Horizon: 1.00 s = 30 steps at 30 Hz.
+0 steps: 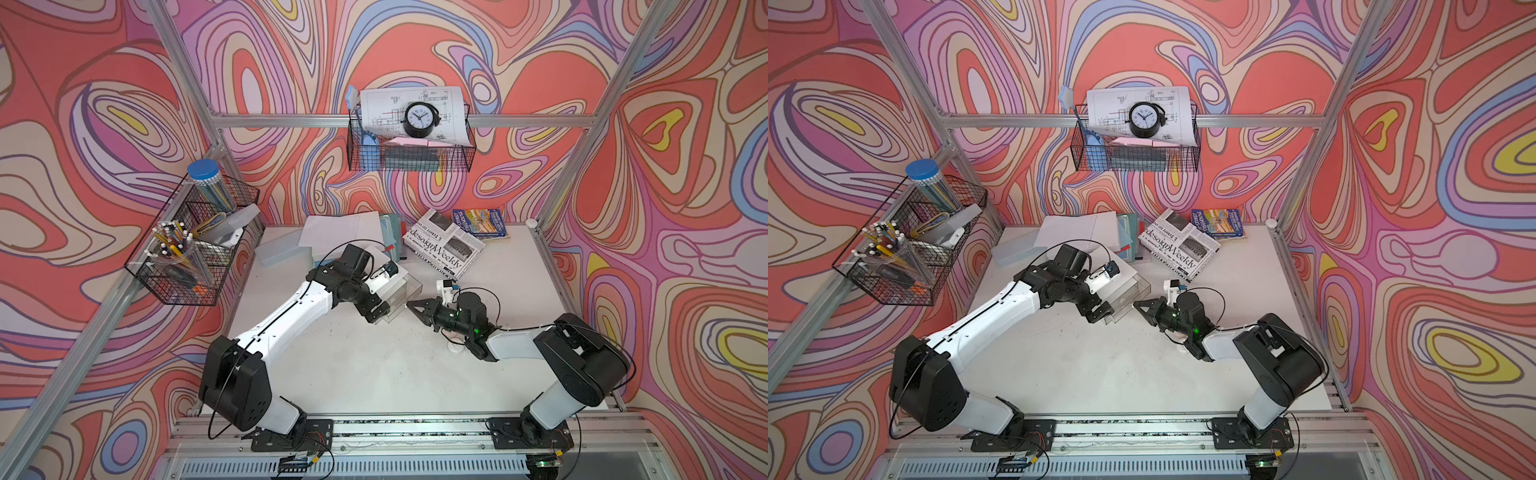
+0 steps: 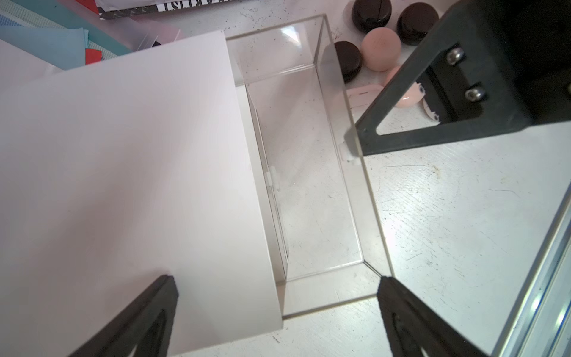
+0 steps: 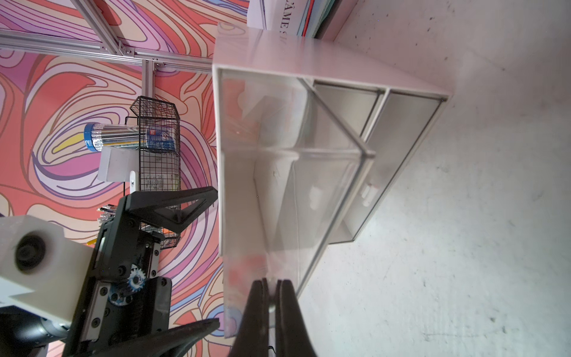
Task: Put the bluetooth earphones in the drawer according to color
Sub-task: Open the drawer in the storage box.
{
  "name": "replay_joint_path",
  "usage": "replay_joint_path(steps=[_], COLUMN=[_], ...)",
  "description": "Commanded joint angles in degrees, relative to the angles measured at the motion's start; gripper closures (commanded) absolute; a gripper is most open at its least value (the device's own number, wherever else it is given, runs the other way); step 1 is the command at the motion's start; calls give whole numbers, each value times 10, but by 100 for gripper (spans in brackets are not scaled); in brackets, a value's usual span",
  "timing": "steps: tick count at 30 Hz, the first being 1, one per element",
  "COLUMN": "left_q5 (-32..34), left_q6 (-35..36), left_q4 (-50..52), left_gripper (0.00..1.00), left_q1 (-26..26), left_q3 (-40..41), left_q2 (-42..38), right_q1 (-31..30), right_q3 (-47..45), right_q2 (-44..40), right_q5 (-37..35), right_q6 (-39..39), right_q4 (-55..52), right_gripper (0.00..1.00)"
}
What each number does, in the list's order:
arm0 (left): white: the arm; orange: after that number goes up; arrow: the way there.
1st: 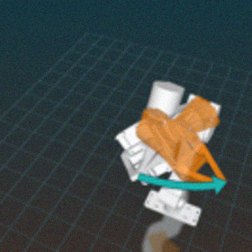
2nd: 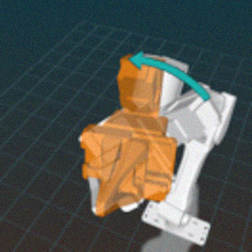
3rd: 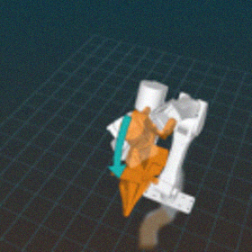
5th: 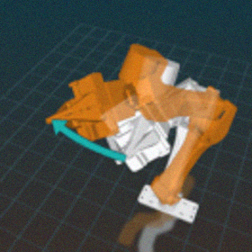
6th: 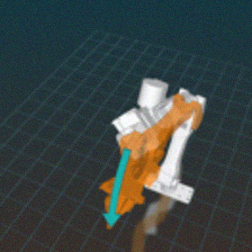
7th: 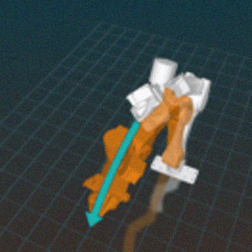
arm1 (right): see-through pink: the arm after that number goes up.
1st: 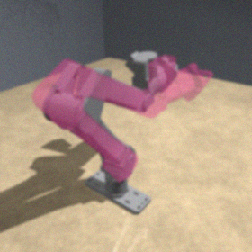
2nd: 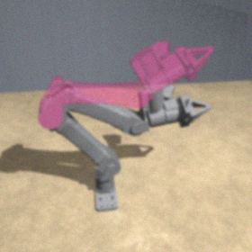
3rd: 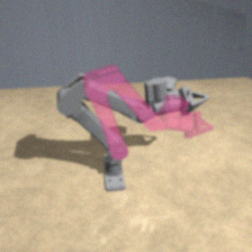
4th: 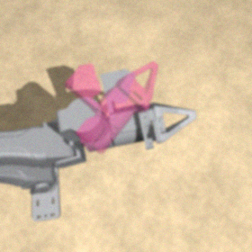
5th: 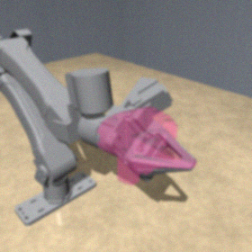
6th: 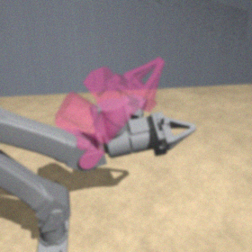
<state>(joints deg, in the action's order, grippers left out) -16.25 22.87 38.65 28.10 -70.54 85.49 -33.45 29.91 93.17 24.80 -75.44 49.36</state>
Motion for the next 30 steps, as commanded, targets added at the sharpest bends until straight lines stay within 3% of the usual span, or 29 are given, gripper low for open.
replay_joint_path(steps=[1,12,25,27,30], left_q5=[7,16,21,20,22], left_q6=[-8,-10,-10,-10,-12], left_q4=[26,32,32,31,26], left_gripper=[4,3,3,3,3], left_q1=[-3,-5,-4,-5,-5], left_q3=[-7,-11,-10,-10,-9], left_q2=[3,15,13,12,9], right_q1=[-3,-2,-2,-2,-2], right_q3=[-16,-10,-4,-8,-18], right_q2=[-16,-54,-17,-21,-33], right_q5=[-10,-21,-11,-19,-30], right_q6=[24,63,44,44,46], right_q4=[-46,-131,-70,-67,-58], right_gripper=[100,100,100,94,72])
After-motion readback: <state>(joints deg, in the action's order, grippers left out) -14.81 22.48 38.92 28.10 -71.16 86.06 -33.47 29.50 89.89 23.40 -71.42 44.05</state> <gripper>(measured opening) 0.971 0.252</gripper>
